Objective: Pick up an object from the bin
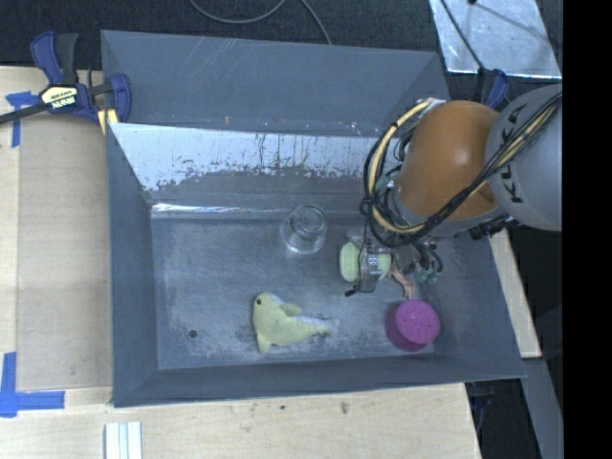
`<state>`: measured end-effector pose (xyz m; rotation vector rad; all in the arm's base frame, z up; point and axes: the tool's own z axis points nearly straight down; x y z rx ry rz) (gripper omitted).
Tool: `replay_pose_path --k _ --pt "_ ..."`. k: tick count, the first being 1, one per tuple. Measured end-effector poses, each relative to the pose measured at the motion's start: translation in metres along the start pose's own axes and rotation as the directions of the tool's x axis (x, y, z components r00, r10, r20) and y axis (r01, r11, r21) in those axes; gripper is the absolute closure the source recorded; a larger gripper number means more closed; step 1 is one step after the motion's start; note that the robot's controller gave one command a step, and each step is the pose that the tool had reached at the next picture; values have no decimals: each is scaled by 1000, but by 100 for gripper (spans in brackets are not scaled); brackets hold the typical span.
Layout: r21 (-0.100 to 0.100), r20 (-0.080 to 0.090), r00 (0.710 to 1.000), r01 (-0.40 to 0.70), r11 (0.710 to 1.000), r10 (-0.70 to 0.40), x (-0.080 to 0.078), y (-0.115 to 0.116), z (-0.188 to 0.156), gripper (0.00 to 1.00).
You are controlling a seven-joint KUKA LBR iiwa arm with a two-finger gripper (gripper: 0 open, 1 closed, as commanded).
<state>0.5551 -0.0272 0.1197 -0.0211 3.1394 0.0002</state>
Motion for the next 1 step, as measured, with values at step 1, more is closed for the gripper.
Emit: replay_pose_path --k 1 --pt "0 -2 1000 0 1000 0 1 0 -16 100"
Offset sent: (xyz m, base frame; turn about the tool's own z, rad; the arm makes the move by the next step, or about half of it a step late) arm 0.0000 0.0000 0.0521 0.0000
